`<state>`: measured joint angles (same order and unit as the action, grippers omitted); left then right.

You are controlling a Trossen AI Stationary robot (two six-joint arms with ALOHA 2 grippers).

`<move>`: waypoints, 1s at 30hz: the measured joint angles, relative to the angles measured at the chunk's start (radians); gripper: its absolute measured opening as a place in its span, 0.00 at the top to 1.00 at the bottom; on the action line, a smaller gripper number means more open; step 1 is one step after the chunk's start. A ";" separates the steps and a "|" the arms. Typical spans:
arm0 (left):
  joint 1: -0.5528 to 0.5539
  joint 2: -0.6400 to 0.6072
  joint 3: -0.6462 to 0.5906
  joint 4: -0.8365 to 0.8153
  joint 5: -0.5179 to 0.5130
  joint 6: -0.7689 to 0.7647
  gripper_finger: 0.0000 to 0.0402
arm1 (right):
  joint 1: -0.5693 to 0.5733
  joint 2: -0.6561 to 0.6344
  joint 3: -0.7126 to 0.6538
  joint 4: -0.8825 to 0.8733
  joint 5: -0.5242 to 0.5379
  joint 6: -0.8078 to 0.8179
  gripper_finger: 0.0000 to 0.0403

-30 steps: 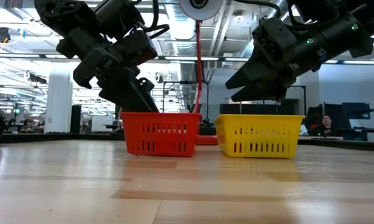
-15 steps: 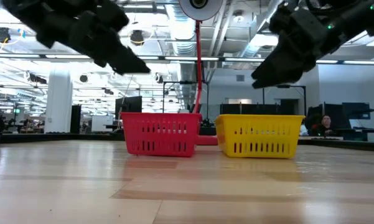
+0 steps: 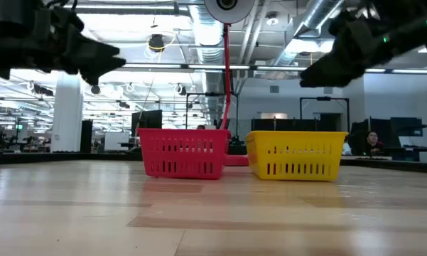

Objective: Pick & Place Office items
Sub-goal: Return to Home Position

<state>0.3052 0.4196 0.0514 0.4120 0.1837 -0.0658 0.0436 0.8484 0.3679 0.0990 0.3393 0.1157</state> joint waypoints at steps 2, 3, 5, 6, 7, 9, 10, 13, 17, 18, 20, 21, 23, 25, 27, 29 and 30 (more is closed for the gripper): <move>0.010 -0.063 -0.027 -0.020 0.000 -0.018 0.54 | -0.019 -0.061 -0.075 0.094 -0.003 -0.017 0.37; 0.017 -0.088 -0.035 -0.041 0.000 -0.021 0.54 | -0.028 -0.099 -0.107 0.110 0.000 -0.019 0.37; 0.027 -0.128 -0.032 -0.098 -0.001 -0.019 0.54 | -0.041 -0.165 -0.158 0.122 -0.003 -0.010 0.37; 0.035 -0.142 -0.032 -0.134 -0.001 -0.012 0.54 | -0.047 -0.200 -0.189 0.121 -0.006 -0.001 0.37; 0.043 -0.151 -0.032 -0.168 -0.001 -0.007 0.54 | -0.052 -0.227 -0.216 0.126 -0.005 0.006 0.37; 0.055 -0.168 -0.034 -0.232 -0.001 -0.005 0.54 | -0.057 -0.279 -0.269 0.172 -0.017 0.011 0.37; 0.058 -0.171 -0.034 -0.241 -0.001 -0.005 0.54 | -0.058 -0.300 -0.297 0.209 -0.038 0.003 0.37; 0.058 -0.179 -0.034 -0.232 -0.001 0.003 0.54 | -0.061 -0.349 -0.359 0.290 -0.053 -0.038 0.37; 0.064 -0.184 -0.032 -0.237 -0.001 0.007 0.54 | -0.085 -0.397 -0.359 0.245 -0.068 -0.052 0.37; 0.065 -0.185 -0.032 -0.237 -0.001 0.007 0.54 | -0.092 -0.408 -0.359 0.234 -0.084 -0.059 0.37; 0.065 -0.193 -0.032 -0.238 -0.002 0.008 0.54 | -0.105 -0.435 -0.359 0.210 -0.114 -0.064 0.37; 0.065 -0.199 -0.032 -0.237 -0.002 0.008 0.54 | -0.112 -0.450 -0.359 0.191 -0.125 -0.064 0.37; 0.065 -0.213 -0.032 -0.239 -0.001 0.008 0.54 | -0.132 -0.484 -0.359 0.153 -0.130 -0.065 0.37; 0.065 -0.232 -0.032 -0.241 -0.002 0.008 0.54 | -0.158 -0.526 -0.359 0.098 -0.130 -0.066 0.37; 0.065 -0.258 -0.032 -0.249 -0.002 0.009 0.54 | -0.183 -0.572 -0.359 0.046 -0.130 -0.064 0.37; 0.071 -0.289 -0.032 -0.265 -0.002 0.007 0.54 | -0.205 -0.618 -0.359 0.004 -0.135 -0.064 0.37; 0.073 -0.305 -0.032 -0.276 -0.002 0.004 0.54 | -0.215 -0.642 -0.359 -0.018 -0.140 -0.064 0.37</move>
<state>0.3781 0.1146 0.0189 0.1361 0.1814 -0.0620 -0.1710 0.2063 0.0090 0.0805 0.1996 0.0515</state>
